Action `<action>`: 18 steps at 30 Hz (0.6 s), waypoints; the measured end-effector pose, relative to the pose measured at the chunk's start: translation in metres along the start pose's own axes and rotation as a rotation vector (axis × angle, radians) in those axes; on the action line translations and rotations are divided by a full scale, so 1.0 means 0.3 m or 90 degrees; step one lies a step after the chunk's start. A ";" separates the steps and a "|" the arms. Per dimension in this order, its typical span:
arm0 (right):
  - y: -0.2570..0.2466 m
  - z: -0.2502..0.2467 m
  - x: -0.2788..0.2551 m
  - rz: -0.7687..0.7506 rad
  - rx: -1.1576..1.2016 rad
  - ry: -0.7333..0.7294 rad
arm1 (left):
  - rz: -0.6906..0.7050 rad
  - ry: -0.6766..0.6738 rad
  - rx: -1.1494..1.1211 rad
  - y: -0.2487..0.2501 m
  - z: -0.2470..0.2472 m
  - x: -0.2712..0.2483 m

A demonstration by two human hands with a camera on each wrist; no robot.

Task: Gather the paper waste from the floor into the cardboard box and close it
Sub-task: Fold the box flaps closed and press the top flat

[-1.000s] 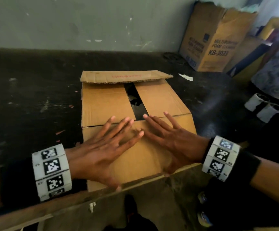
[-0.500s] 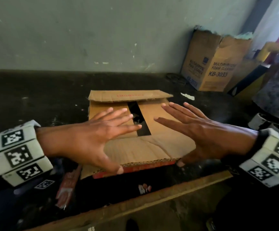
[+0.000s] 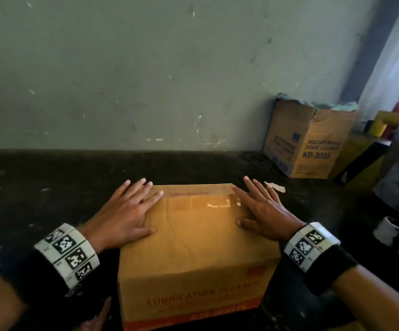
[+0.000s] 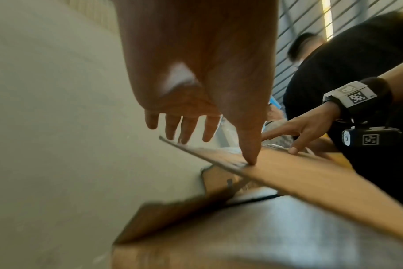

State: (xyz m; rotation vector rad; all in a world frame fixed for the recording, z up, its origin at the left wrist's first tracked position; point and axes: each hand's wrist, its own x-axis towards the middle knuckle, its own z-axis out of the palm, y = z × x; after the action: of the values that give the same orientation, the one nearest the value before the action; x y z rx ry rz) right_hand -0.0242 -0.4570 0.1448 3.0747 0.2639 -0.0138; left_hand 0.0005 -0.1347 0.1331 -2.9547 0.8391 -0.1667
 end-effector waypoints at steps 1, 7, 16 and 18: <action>0.015 0.027 0.024 0.020 0.026 -0.029 | -0.014 -0.022 -0.018 -0.008 0.034 0.008; 0.076 0.178 0.143 0.089 0.262 -0.171 | -0.108 -0.177 -0.158 -0.073 0.234 0.046; 0.001 0.238 0.281 0.058 0.296 -0.113 | -0.167 -0.224 -0.255 -0.192 0.246 0.031; -0.018 0.241 0.310 0.043 0.293 -0.109 | -0.174 -0.222 -0.259 -0.215 0.243 0.034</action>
State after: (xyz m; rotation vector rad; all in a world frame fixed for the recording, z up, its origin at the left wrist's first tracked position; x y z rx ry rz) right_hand 0.0662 -0.4399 0.0711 3.5039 0.1648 -0.3862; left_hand 0.0516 -0.0830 0.0675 -3.3058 0.4654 0.5574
